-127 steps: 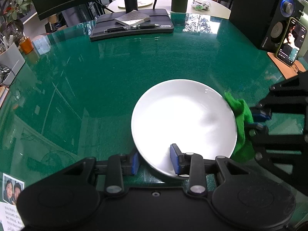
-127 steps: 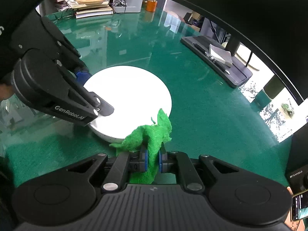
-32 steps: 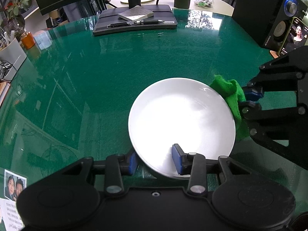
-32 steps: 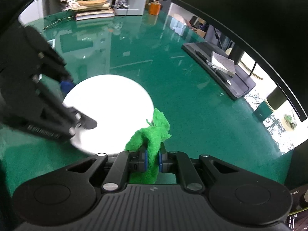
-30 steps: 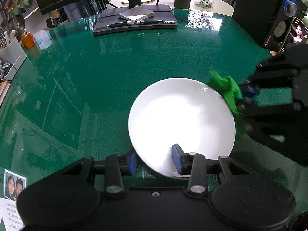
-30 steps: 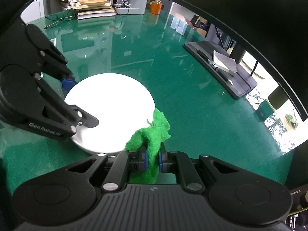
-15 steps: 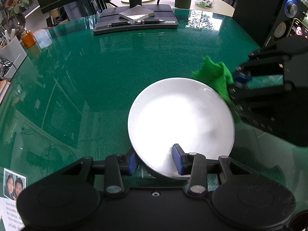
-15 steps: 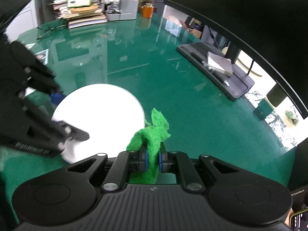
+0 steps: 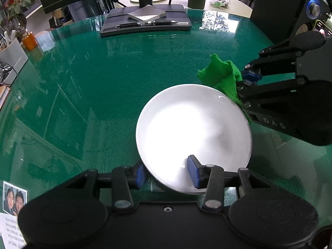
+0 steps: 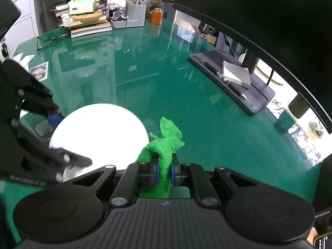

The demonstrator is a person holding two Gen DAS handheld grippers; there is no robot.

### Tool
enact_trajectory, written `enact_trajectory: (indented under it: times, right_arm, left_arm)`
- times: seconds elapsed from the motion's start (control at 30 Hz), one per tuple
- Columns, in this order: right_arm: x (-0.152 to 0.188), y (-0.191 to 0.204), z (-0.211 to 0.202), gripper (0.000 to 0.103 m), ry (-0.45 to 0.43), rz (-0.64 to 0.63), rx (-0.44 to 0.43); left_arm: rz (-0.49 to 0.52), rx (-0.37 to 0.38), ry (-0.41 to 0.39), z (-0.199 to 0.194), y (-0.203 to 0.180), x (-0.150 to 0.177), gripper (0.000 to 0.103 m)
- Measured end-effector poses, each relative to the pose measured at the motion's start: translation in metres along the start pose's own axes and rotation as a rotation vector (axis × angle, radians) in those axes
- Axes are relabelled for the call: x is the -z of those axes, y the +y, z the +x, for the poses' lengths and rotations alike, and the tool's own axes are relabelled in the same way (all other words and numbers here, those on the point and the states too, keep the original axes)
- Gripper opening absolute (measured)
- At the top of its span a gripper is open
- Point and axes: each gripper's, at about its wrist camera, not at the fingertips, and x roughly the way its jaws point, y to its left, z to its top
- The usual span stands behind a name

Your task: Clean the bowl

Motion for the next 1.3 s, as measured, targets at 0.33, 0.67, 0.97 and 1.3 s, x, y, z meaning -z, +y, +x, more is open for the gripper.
enact_trajectory:
  times: [0.33, 0.67, 0.97, 1.3]
  right_arm:
    - [0.000, -0.002, 0.002, 0.010, 0.011, 0.014, -0.014]
    - [0.008, -0.002, 0.004, 0.010, 0.039, 0.024, -0.029]
    - [0.010, -0.003, 0.005, 0.010, 0.038, 0.031, -0.042]
    - [0.005, -0.007, 0.008, 0.010, 0.015, 0.042, -0.054]
  left_arm:
    - [-0.003, 0.001, 0.002, 0.001, 0.000, -0.001, 0.042]
    - [0.000, 0.000, 0.006, 0.000, -0.001, 0.001, 0.042]
    - [-0.001, -0.003, 0.008, -0.002, -0.002, 0.002, 0.043]
    - [-0.004, -0.008, 0.012, -0.002, -0.002, 0.002, 0.043]
